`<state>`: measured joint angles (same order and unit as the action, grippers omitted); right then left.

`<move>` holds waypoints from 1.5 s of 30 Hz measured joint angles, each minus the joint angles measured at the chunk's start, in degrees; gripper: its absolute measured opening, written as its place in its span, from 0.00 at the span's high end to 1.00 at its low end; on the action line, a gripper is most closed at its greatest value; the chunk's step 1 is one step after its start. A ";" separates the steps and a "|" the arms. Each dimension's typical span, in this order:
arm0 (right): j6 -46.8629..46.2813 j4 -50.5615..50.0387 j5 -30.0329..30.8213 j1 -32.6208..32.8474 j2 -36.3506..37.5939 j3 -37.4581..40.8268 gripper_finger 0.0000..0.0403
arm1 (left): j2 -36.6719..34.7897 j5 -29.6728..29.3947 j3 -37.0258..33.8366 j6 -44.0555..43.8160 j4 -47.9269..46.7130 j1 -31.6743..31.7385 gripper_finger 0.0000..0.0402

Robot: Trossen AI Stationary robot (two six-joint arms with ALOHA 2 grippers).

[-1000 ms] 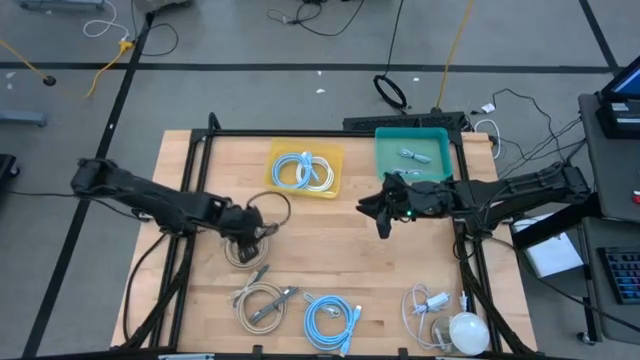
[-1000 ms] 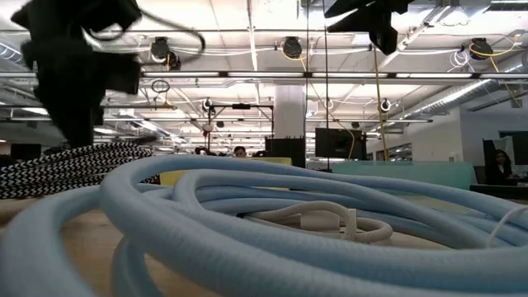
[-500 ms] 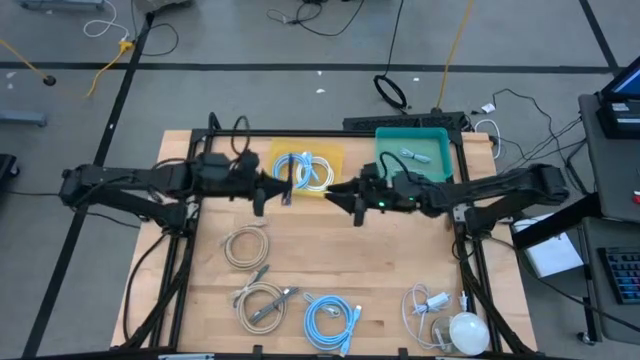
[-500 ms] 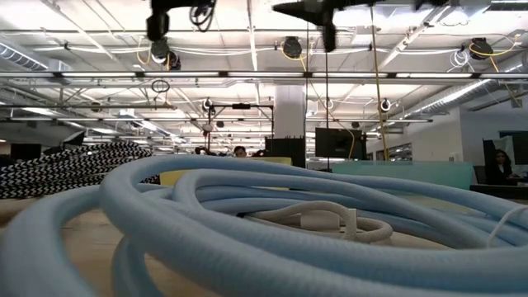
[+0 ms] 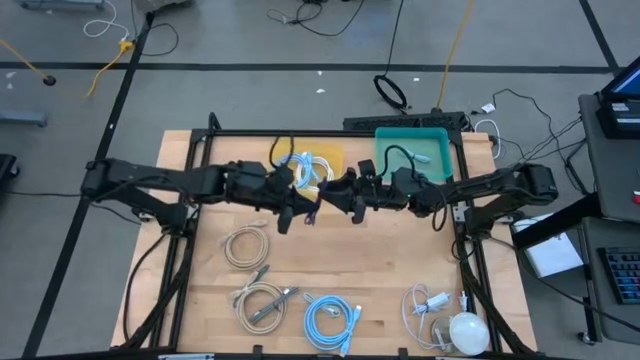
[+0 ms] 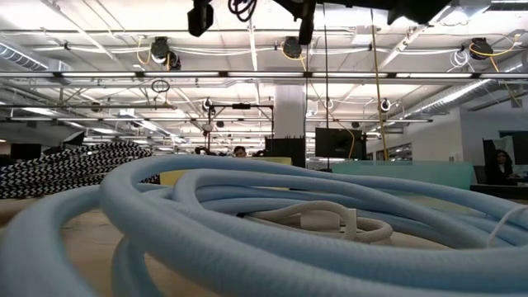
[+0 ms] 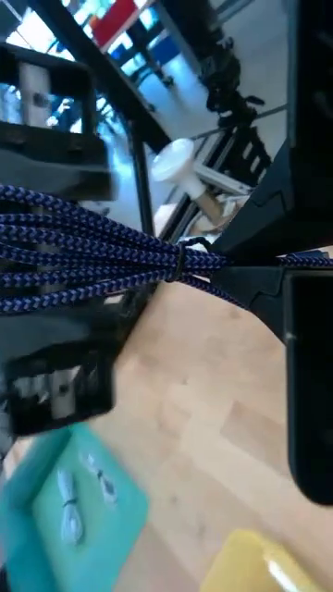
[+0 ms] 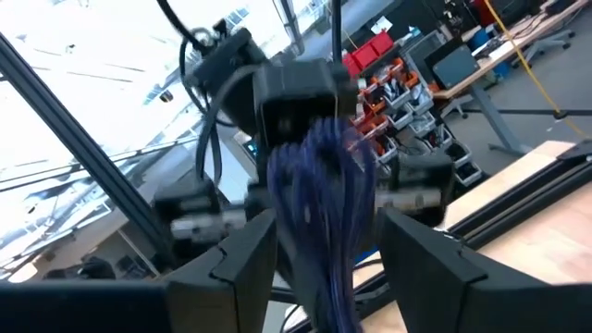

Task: Pick & Place USB Port
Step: Put the purple charger cable into the green bin

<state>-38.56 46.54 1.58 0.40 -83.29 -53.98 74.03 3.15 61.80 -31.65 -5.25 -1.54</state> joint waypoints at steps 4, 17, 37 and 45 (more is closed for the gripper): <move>-0.01 -0.06 -0.32 0.00 -0.02 0.00 0.57 | 1.06 -0.15 0.00 -0.46 2.09 -0.95 0.99; -1.51 -4.49 -1.54 -0.08 1.01 -0.02 0.96 | 1.02 6.90 -0.02 -0.58 2.36 -0.88 0.88; 49.42 -88.92 18.99 -31.79 28.99 -8.13 0.97 | -5.18 5.34 -0.02 1.02 -20.22 -4.47 0.85; 71.45 -105.90 12.89 -36.67 13.96 -8.00 0.97 | -5.19 4.31 -0.02 1.00 -20.36 -4.09 0.84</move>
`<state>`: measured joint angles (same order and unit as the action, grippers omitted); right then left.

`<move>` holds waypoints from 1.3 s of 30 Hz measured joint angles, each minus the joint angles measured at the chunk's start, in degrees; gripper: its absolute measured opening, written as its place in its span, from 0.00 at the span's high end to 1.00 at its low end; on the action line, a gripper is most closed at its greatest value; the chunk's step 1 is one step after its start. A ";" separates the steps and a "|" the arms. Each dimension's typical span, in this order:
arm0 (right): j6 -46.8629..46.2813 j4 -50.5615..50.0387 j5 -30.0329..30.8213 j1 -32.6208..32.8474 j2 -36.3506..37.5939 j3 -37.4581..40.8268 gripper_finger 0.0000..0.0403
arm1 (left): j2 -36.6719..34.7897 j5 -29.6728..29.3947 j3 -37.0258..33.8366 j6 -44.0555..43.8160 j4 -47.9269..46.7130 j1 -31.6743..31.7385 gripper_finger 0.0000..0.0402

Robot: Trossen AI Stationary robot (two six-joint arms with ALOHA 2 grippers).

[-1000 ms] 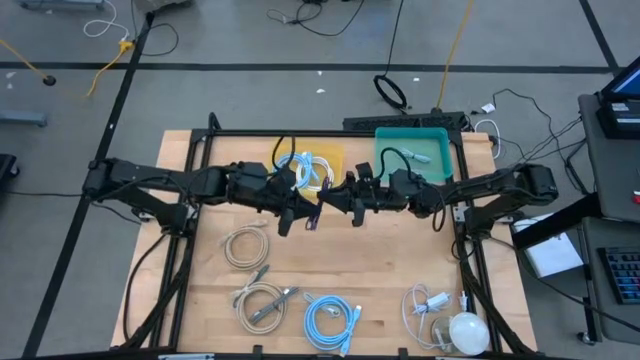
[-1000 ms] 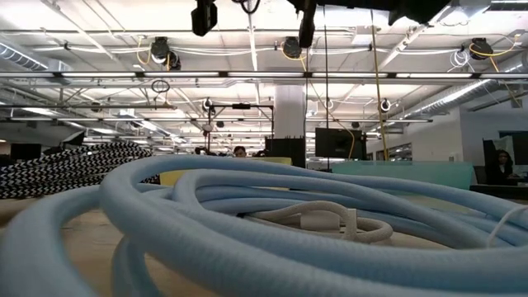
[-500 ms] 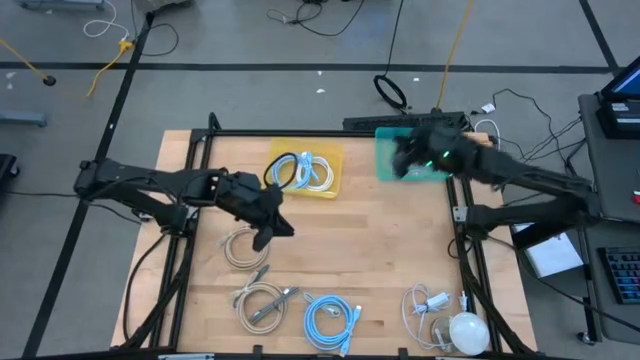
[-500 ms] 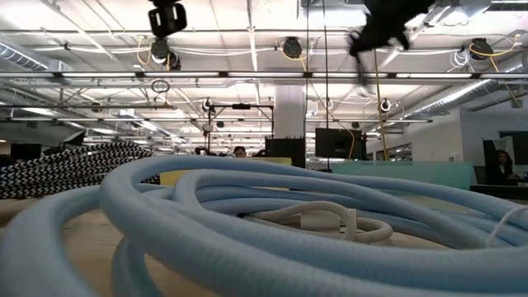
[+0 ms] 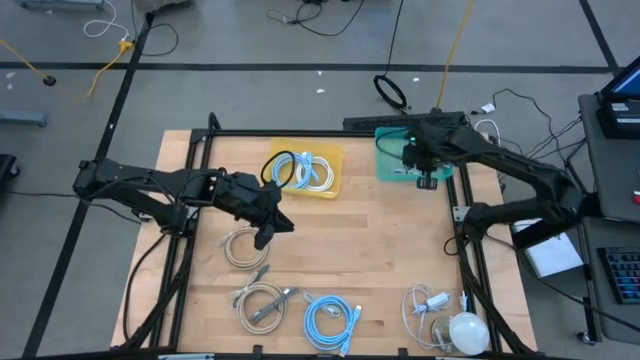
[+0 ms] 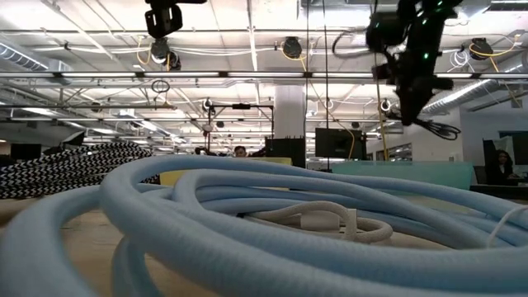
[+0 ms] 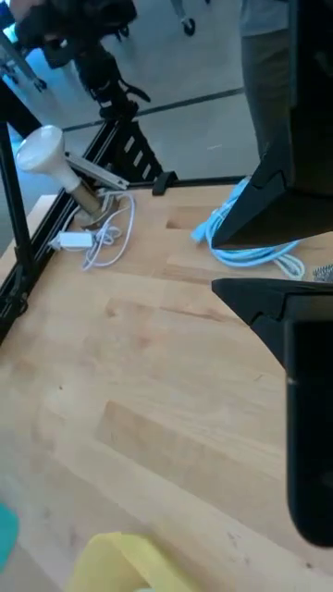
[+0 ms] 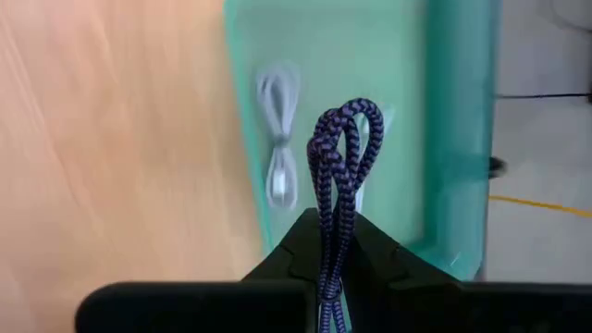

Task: Pick & Place USB Port
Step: Put the purple charger cable into the green bin

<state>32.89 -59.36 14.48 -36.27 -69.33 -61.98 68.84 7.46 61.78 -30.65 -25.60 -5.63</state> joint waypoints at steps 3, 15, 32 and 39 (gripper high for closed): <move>4.57 1.26 0.43 1.10 -3.39 -0.02 0.97 | 0.00 -0.03 0.00 -0.55 -0.76 0.02 0.84; 9.73 9.67 1.90 2.21 -9.45 -0.02 0.95 | 0.00 -3.56 0.00 -2.54 -2.19 -1.93 0.84; -4.17 13.66 6.74 4.49 -2.33 -0.02 0.48 | 0.00 -7.32 0.00 -1.55 -8.17 -1.73 0.84; -9.15 11.77 -4.19 6.34 -0.63 -0.02 0.53 | 0.02 -6.51 0.00 -0.56 -9.68 -1.71 0.84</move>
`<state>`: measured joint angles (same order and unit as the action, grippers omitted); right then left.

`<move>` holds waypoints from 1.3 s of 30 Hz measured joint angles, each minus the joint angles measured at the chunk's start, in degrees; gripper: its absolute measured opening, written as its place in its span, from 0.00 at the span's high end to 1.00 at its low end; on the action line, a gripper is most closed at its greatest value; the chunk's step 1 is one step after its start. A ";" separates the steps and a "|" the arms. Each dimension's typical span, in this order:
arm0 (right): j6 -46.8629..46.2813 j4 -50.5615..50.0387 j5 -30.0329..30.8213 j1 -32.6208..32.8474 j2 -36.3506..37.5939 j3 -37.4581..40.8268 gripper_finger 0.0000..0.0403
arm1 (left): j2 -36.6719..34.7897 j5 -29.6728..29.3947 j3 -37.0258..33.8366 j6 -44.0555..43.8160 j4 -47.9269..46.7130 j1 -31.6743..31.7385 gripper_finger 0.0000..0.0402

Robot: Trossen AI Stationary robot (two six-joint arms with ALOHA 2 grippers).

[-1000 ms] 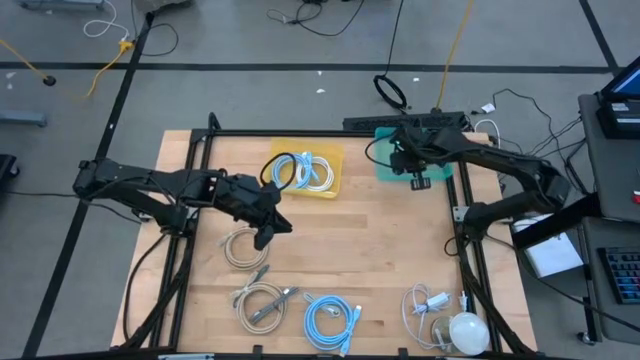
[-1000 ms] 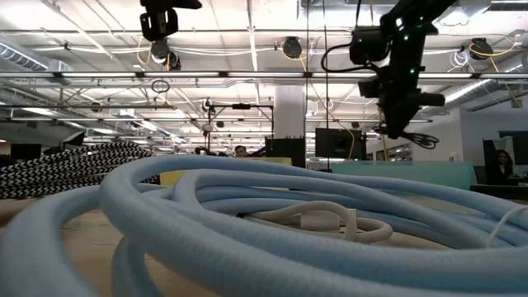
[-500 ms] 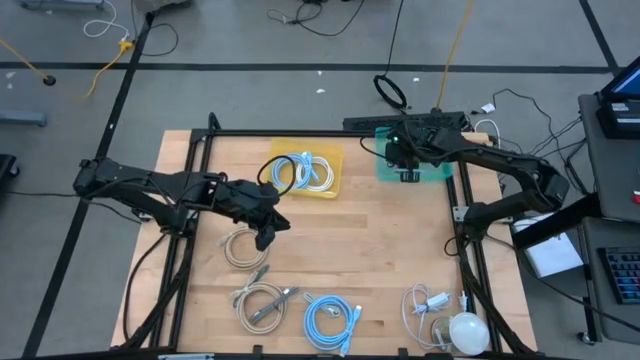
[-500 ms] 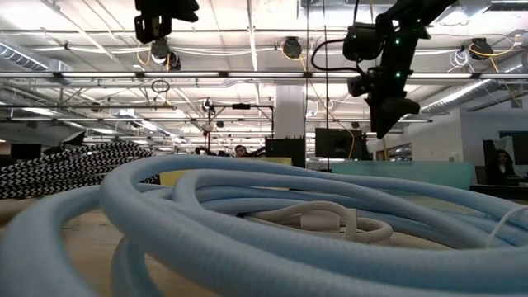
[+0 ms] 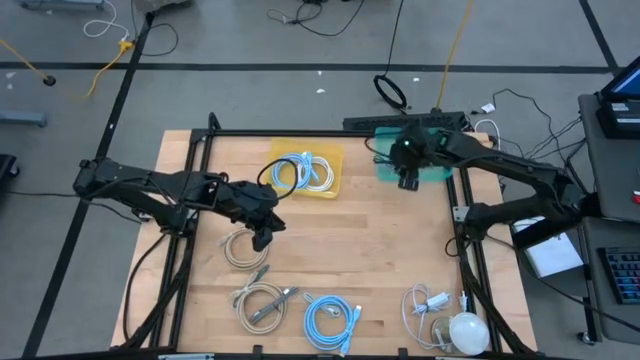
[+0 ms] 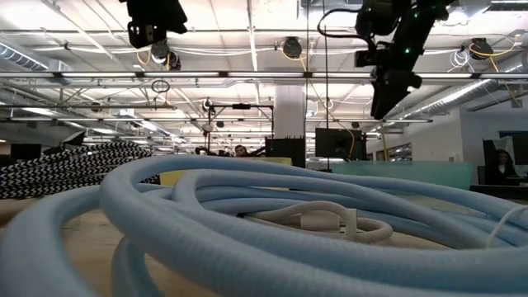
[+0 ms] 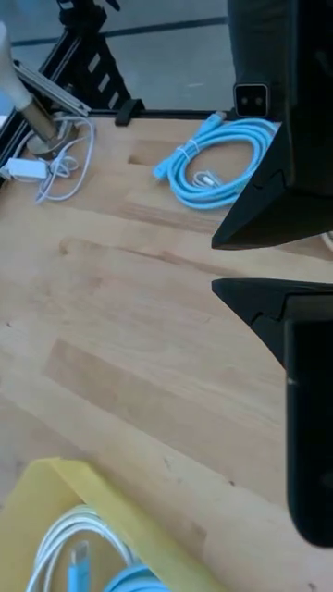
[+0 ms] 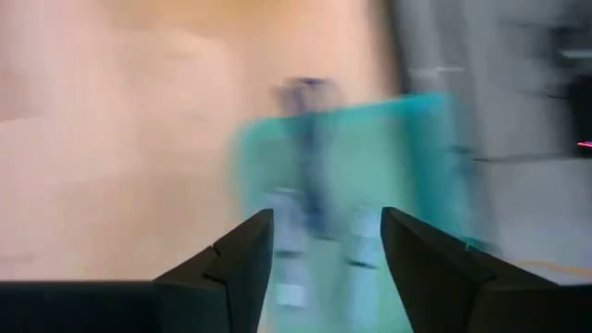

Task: Pick & Place USB Port
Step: Put the purple charger cable into the green bin

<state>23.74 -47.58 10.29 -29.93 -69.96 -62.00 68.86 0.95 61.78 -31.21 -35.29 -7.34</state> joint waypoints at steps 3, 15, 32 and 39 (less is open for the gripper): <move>-0.55 -0.82 -7.73 -0.05 -2.72 1.85 0.57 | 0.00 0.52 0.00 0.70 0.02 0.72 0.84; 0.86 9.08 -4.31 0.02 -6.55 7.26 0.60 | 0.00 1.97 0.00 -0.28 -0.18 -0.12 0.84; 5.26 18.39 -0.51 -2.65 -12.48 7.29 0.60 | 0.02 0.49 0.00 -2.40 -2.20 -2.17 0.84; 5.47 20.68 -0.85 -4.96 -15.18 7.28 0.61 | 0.02 0.51 0.00 -3.53 -2.71 -3.57 0.84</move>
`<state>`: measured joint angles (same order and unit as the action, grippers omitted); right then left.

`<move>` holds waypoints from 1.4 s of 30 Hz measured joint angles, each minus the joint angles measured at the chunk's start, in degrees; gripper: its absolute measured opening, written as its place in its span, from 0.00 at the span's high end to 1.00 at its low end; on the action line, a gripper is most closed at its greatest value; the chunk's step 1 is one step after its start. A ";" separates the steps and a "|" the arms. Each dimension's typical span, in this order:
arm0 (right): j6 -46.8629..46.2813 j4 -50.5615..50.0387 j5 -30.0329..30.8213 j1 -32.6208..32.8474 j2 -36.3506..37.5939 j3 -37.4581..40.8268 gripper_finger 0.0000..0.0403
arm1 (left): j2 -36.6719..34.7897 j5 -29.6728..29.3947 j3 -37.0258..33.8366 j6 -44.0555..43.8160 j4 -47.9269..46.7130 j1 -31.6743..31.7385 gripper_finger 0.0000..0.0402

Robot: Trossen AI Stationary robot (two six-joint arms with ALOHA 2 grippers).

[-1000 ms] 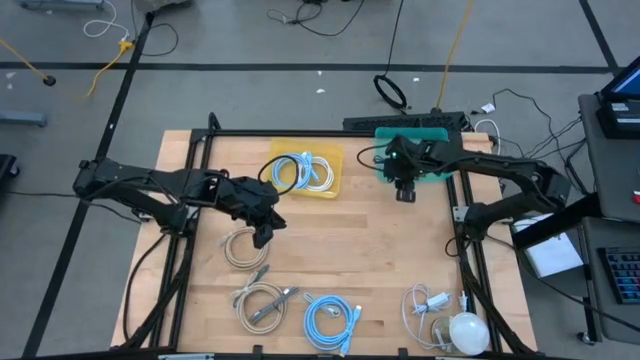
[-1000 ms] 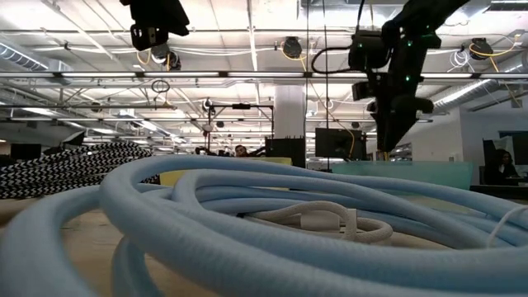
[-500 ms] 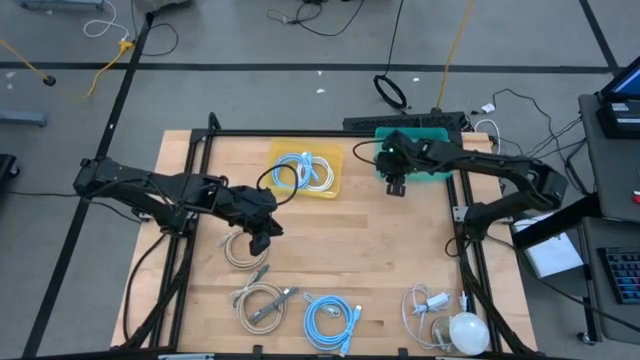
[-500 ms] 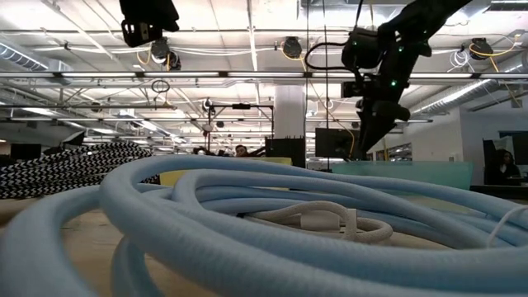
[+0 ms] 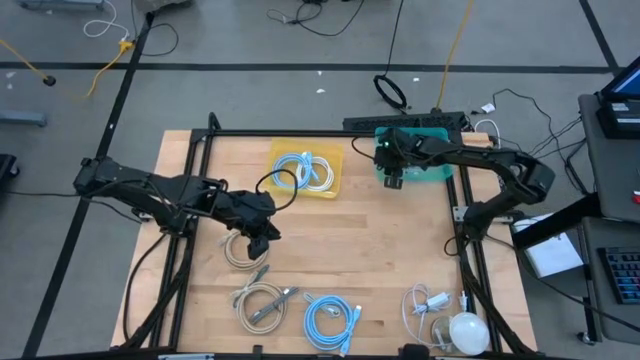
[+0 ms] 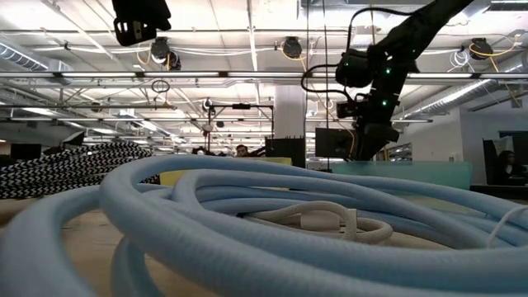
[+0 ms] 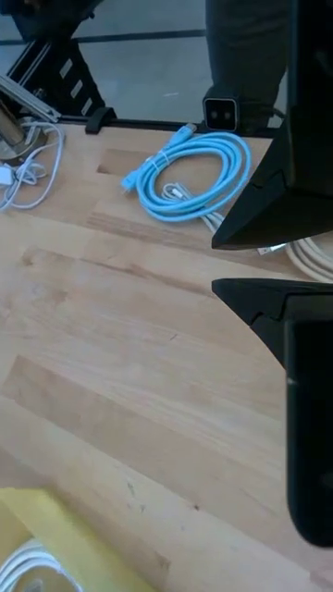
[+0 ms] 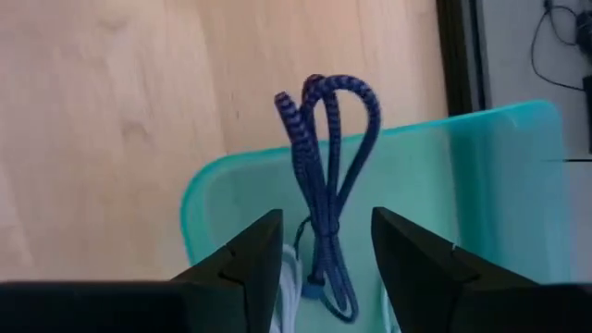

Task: Pick & Place USB Port
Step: Put the purple charger cable into the green bin, then put the top brown USB cable into the yellow bin

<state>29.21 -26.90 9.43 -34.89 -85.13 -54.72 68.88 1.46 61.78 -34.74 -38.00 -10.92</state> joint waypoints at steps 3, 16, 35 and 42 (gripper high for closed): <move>-0.55 -0.06 -2.28 -0.70 -1.01 -0.01 0.62 | 0.00 -0.03 0.00 -0.44 -0.02 -0.09 0.84; -1.62 -1.79 8.55 -0.14 -1.70 2.71 0.96 | 0.00 -0.09 0.00 -1.58 -1.19 -0.09 0.84; -1.41 -10.89 11.76 -0.80 1.79 3.76 0.75 | 0.00 -2.13 0.00 -1.21 -2.31 -0.09 0.84; -1.74 -8.02 19.81 1.97 6.95 3.76 0.57 | 0.00 -2.96 0.00 -0.86 -3.02 -0.09 0.84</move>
<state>27.46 -34.92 29.24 -32.91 -78.19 -50.96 68.88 -1.50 61.78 -35.60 -41.02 -11.00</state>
